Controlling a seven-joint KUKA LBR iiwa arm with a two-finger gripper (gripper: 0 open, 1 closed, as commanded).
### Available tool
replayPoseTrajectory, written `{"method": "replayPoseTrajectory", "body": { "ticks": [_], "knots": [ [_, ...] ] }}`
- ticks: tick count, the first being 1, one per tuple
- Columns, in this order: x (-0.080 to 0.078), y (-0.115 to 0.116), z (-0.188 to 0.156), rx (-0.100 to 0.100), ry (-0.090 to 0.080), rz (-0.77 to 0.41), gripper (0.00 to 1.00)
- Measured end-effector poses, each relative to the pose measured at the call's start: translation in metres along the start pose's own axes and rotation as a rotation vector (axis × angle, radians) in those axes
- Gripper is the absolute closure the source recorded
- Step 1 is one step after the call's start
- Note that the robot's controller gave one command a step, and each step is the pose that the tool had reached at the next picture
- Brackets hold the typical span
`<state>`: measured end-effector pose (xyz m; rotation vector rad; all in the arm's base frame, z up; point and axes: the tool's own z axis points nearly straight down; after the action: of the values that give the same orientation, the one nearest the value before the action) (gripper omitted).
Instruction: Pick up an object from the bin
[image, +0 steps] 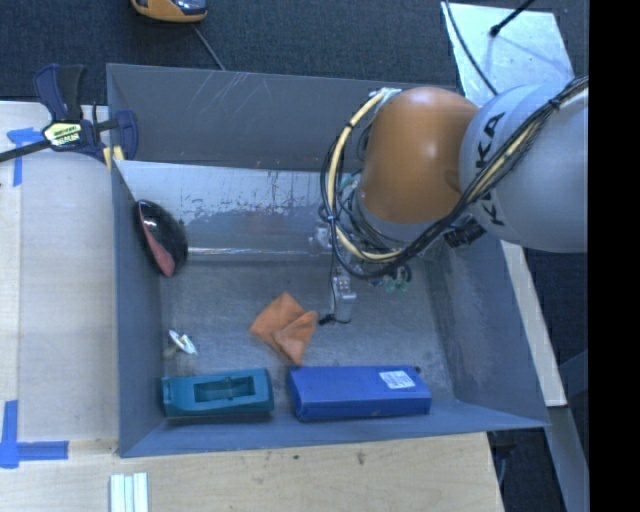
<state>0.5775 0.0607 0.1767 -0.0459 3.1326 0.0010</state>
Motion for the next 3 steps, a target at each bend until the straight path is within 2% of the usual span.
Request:
{"method": "replayPoseTrajectory", "body": {
  "ticks": [1,2,3],
  "knots": [
    [0.044,0.031,0.025,0.002,0.014,0.009,0.00],
    [0.051,0.044,0.047,-0.003,0.006,0.055,0.00],
    [0.028,0.031,0.105,0.000,0.002,0.028,1.00]
  ]
}}
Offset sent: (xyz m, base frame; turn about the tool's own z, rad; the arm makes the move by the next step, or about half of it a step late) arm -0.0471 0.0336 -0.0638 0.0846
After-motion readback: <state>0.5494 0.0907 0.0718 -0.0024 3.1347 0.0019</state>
